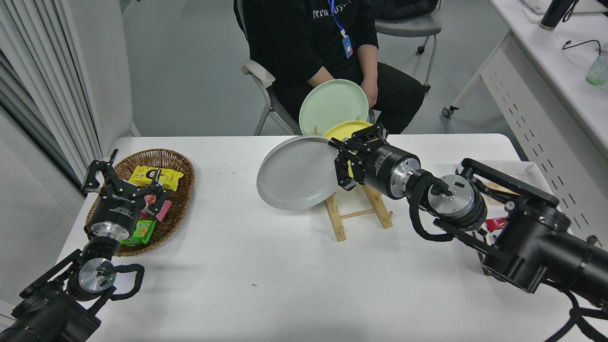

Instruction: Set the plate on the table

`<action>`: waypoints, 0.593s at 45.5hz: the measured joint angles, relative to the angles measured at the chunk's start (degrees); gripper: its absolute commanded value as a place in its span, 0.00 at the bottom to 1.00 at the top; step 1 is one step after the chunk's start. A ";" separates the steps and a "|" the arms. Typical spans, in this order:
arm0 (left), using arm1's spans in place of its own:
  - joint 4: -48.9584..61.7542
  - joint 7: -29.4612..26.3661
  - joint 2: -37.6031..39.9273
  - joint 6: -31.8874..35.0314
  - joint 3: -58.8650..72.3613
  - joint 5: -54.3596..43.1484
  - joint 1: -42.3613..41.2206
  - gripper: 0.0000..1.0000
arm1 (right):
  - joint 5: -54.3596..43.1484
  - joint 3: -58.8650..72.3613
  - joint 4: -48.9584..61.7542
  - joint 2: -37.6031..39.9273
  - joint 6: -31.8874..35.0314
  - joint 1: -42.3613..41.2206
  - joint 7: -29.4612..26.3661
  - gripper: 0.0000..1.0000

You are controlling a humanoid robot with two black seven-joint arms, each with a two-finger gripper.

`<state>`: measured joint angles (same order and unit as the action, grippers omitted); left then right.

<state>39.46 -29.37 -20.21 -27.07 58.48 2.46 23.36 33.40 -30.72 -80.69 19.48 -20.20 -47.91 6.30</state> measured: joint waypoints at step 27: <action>0.00 0.00 0.00 0.00 -0.01 -0.01 0.00 0.98 | 20.28 6.62 3.71 -0.77 12.06 1.24 9.39 0.00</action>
<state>39.46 -29.36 -20.22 -27.07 58.47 2.45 23.36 53.68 -24.10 -76.98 18.70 -8.14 -46.67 15.69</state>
